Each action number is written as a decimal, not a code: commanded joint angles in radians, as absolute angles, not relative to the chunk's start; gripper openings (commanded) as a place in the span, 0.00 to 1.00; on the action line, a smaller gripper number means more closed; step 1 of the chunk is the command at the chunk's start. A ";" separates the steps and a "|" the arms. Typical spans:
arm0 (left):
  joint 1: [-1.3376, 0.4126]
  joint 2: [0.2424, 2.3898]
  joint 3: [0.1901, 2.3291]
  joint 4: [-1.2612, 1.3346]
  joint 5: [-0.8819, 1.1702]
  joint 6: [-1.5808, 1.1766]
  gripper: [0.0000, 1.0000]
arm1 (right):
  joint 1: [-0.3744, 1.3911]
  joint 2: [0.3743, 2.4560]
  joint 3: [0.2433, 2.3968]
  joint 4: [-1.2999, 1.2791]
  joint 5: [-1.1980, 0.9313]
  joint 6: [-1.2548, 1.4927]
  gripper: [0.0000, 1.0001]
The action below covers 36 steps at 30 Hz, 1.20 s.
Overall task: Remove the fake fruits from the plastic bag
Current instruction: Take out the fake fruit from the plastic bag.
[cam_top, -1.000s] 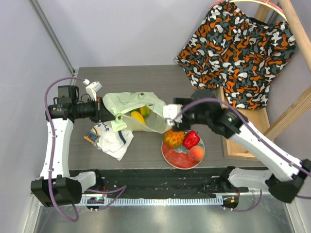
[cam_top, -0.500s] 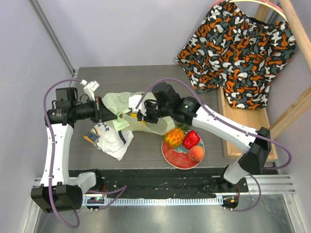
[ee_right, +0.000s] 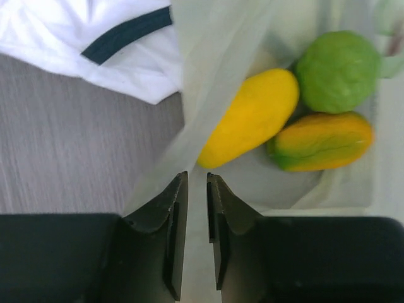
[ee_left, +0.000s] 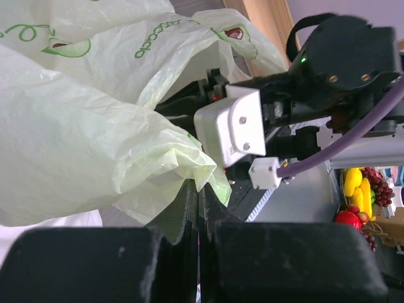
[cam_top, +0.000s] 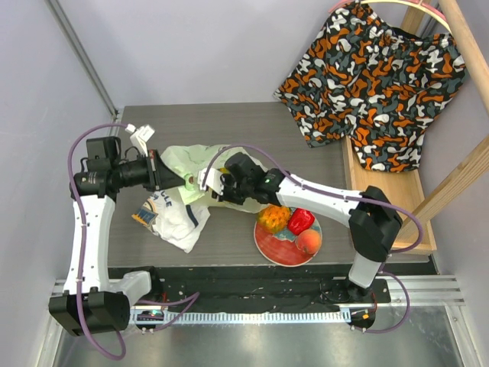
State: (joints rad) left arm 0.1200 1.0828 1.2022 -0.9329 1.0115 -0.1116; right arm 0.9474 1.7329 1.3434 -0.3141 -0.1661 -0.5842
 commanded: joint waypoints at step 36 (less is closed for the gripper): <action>0.175 0.908 1.062 -1.170 0.979 -0.080 0.00 | 0.907 2.118 1.582 -0.169 0.023 -0.163 0.87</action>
State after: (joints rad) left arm 0.1673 0.9321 1.0649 -1.1873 0.9440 -0.0921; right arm 0.9031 2.1136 1.5387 -0.1596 0.0292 -0.1864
